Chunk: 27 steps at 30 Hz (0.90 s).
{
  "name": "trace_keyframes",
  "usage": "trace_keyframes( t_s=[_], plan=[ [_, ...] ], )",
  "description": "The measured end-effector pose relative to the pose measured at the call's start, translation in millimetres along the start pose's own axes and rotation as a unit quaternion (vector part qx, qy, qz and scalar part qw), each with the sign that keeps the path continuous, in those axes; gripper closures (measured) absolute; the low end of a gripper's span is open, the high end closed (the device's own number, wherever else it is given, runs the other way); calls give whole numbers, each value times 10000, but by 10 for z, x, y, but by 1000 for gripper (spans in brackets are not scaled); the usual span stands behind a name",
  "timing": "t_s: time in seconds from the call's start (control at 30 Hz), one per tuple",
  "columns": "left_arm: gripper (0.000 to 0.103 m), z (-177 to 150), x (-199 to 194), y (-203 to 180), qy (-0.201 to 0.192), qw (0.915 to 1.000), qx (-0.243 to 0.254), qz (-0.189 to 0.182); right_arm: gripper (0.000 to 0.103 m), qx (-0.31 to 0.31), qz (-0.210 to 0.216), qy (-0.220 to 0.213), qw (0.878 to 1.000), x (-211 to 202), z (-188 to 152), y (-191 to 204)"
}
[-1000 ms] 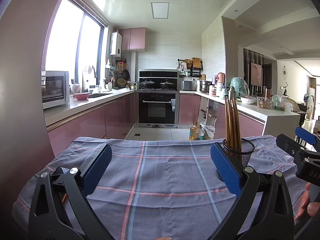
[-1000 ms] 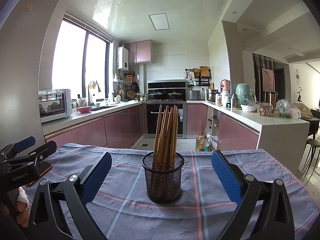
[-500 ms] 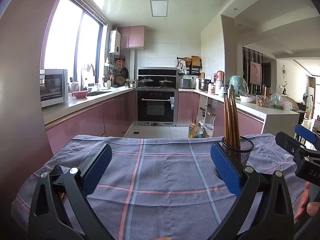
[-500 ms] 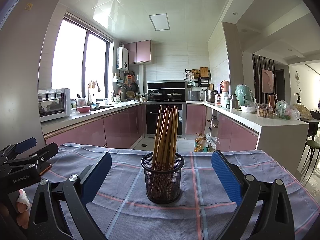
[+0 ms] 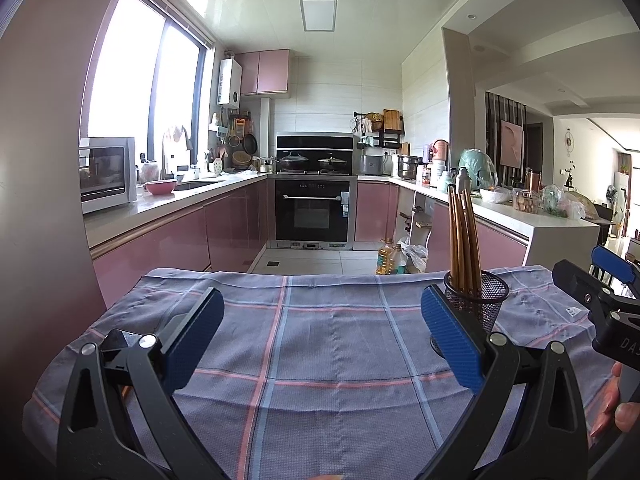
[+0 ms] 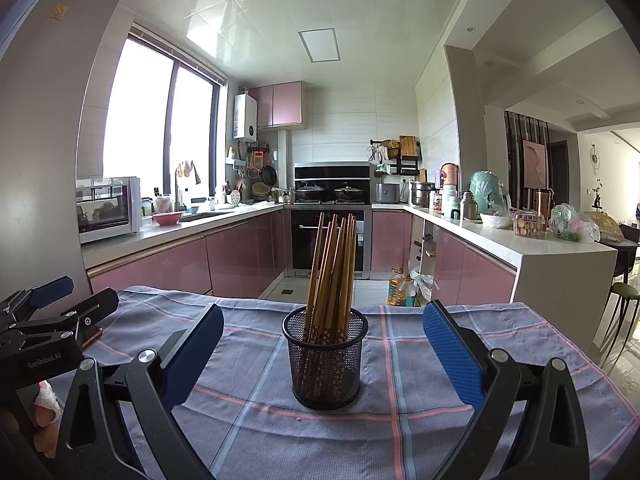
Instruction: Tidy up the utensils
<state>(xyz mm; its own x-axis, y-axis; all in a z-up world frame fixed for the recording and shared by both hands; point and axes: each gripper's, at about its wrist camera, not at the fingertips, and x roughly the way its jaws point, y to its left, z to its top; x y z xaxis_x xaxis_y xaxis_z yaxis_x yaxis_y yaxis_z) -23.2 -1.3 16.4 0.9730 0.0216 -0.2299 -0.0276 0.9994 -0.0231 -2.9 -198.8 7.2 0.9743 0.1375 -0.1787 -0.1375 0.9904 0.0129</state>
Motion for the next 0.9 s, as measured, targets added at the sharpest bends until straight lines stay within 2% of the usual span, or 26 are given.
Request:
trace_keyframes(
  t_s=[0.9],
  plan=[
    [6,1,-3,-1,-2,10000,3,2,6,3,-16,13,10000,28,3,5]
  ],
)
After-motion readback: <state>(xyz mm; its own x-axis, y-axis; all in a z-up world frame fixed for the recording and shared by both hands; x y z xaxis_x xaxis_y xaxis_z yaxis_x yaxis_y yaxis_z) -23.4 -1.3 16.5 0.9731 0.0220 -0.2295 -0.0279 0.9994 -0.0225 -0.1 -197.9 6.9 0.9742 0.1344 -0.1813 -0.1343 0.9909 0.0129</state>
